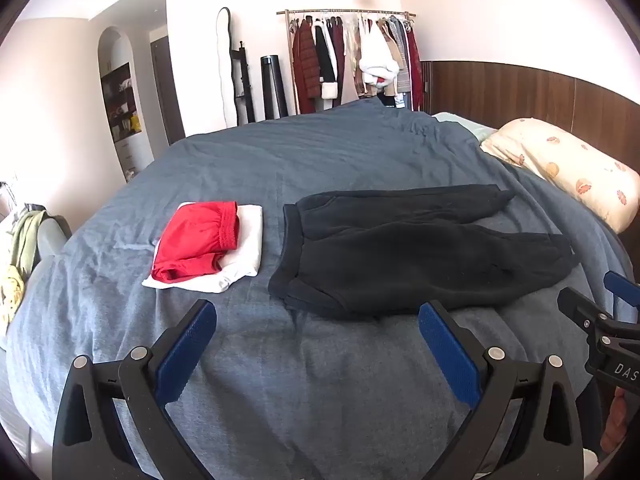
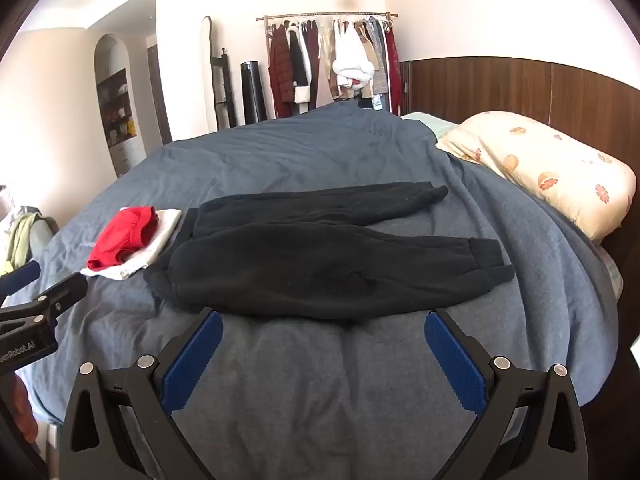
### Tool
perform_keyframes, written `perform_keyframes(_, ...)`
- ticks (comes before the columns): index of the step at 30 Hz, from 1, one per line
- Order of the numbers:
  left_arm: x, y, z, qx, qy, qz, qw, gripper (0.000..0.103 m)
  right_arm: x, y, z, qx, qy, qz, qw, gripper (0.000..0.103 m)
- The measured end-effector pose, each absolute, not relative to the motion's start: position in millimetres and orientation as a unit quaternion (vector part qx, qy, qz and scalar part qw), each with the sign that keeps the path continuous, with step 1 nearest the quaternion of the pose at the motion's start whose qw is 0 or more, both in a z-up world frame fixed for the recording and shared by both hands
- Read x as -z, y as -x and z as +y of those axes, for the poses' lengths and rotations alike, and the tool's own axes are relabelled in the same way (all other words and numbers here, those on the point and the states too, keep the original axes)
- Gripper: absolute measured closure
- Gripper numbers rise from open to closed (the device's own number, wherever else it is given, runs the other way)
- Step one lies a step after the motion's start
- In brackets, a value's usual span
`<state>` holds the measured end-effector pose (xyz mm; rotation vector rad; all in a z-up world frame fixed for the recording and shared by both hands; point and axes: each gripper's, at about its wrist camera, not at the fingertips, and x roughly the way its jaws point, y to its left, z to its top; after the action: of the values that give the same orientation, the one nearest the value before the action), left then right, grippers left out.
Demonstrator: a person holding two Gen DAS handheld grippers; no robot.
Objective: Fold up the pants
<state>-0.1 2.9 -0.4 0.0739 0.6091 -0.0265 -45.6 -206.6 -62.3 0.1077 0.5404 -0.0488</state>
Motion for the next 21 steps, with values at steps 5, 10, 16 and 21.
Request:
perform_keyframes(5,4.1,2.4,-0.3,0.014,-0.043,0.296,0.954,0.0,62.9,44.8,-204.9,0.022,-0.051,0.269,0.962,0.0)
perform_keyframes(10,-1.5,1.5,11.1,0.011,-0.023,0.297,0.954,0.0,63.3,44.6,-204.3,0.021,-0.053,0.269,0.961,0.0)
perform_keyframes(16,-4.6,2.9,10.2,0.006,-0.029,0.293,0.956,0.0,59.9,47.0,-203.8,0.021,-0.05,0.266,0.963,0.0)
perform_keyframes(21,-4.3,4.4,9.2,0.01,-0.034,0.291,0.956,0.0,59.2,47.3,-205.5,0.019,-0.05,0.264,0.963,0.0)
